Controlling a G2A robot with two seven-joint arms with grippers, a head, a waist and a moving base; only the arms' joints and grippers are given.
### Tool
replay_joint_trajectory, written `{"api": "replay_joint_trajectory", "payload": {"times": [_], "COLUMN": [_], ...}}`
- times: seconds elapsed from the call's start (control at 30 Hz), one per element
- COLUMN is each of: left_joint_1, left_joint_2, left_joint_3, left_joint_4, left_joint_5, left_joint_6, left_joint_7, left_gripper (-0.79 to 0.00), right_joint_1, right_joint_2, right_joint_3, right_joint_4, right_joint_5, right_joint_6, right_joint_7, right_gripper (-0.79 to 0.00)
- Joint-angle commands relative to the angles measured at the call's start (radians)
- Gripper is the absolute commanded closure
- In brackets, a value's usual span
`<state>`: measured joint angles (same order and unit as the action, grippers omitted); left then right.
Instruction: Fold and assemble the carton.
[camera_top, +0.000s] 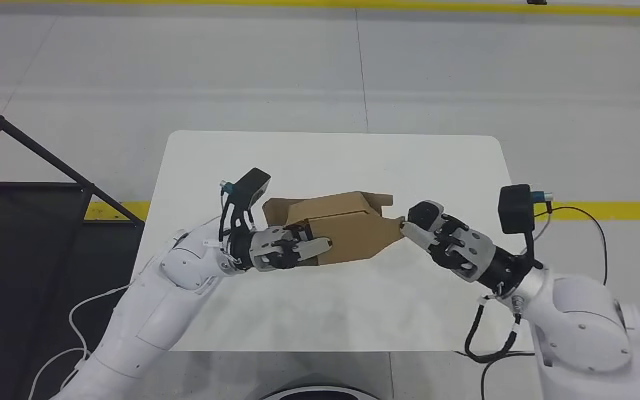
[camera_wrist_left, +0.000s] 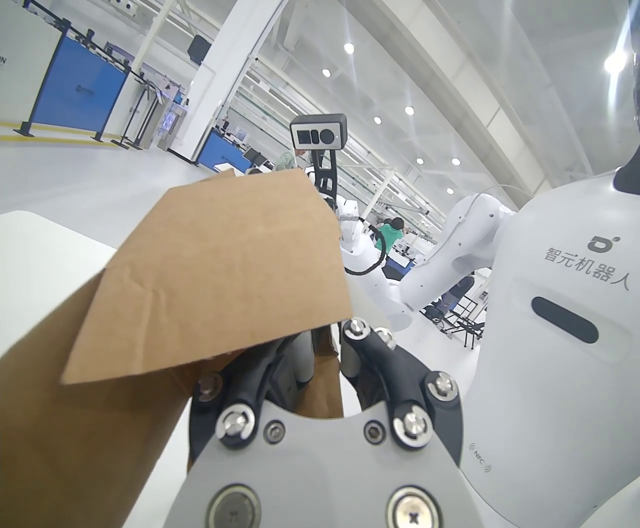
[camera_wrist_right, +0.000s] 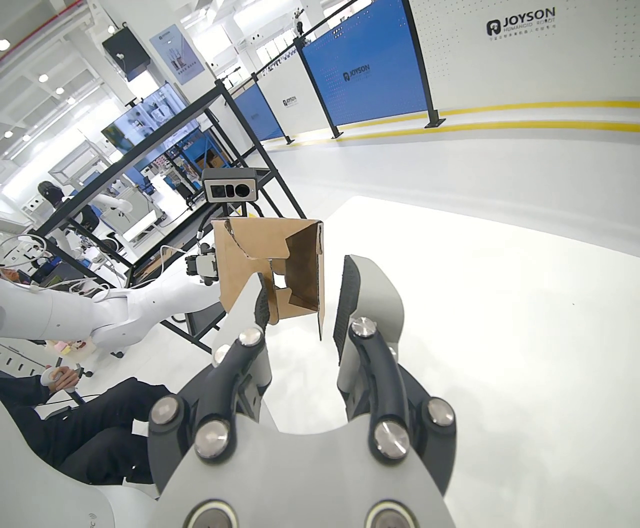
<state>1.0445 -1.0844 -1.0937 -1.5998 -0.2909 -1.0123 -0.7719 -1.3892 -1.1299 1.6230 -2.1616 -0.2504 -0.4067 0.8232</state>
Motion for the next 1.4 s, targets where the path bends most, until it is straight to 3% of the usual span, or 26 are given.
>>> {"api": "replay_joint_trajectory", "payload": {"times": [0.0, 1.07, 1.37], "left_joint_1": [0.000, -0.013, -0.002], "left_joint_2": [0.001, 0.010, 0.013], "left_joint_3": [0.001, 0.017, 0.006], "left_joint_4": [-0.003, -0.001, -0.025], "left_joint_5": [-0.009, -0.048, -0.049], "left_joint_6": [0.000, 0.000, 0.000], "left_joint_7": [-0.006, -0.036, -0.036], "left_gripper": [0.000, 0.000, 0.000], "right_joint_1": [0.003, 0.085, 0.087], "right_joint_2": [0.002, 0.041, 0.049], "right_joint_3": [-0.002, -0.079, -0.083], "right_joint_4": [0.004, 0.086, 0.098], "right_joint_5": [0.008, 0.284, 0.293], "right_joint_6": [-0.003, -0.110, -0.100], "right_joint_7": [0.009, 0.142, 0.118], "right_gripper": [-0.320, -0.342, -0.243]}}
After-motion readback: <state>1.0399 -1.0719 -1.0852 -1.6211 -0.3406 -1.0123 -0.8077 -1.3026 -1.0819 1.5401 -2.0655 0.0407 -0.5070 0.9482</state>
